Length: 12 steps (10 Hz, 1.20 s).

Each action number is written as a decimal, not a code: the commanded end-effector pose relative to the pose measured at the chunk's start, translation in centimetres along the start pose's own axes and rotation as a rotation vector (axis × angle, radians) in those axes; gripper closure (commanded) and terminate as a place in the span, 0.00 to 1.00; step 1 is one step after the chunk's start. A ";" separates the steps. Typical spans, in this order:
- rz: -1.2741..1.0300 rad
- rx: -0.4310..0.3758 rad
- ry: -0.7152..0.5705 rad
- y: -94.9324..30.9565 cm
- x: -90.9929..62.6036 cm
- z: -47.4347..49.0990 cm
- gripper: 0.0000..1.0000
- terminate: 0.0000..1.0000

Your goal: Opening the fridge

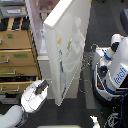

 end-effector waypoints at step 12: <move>0.222 0.136 0.342 11.8 30.9 -38.1 0.00 0.00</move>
